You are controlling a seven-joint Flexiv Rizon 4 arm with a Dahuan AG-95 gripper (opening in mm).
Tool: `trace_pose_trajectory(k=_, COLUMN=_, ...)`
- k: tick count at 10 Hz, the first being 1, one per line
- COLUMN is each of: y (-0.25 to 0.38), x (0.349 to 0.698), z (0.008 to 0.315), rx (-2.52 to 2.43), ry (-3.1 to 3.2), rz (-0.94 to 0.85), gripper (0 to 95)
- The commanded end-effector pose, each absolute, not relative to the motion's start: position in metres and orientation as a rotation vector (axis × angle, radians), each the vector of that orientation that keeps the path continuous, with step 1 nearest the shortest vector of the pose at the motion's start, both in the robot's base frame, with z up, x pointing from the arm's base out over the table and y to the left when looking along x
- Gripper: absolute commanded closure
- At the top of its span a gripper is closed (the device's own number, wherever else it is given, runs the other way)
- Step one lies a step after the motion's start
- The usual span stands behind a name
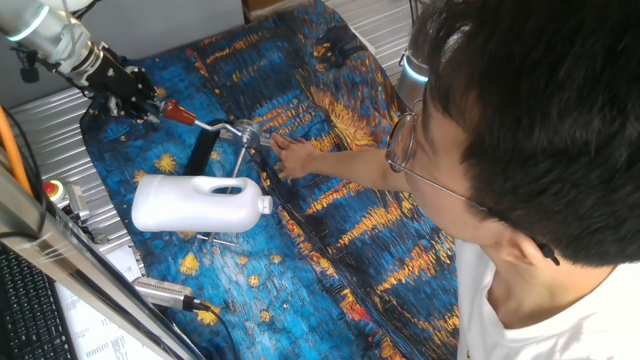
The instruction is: Pull up the lever
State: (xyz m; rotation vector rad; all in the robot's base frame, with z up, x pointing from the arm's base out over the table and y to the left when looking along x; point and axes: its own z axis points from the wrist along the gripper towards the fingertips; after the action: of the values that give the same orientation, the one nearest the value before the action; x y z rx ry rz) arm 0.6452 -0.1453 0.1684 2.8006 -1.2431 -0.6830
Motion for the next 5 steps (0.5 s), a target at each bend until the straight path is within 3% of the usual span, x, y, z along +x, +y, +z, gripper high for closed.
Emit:
trace_pose_trajectory(k=1, y=-0.138, x=0.643, z=0.170, rx=2.791, ry=-1.266, rz=-0.682, gripper=76.0)
trace_pose_trajectory(k=5, y=-0.122, x=0.639, z=0.175, rx=2.764, ry=-1.313, rz=-0.671, gripper=76.0)
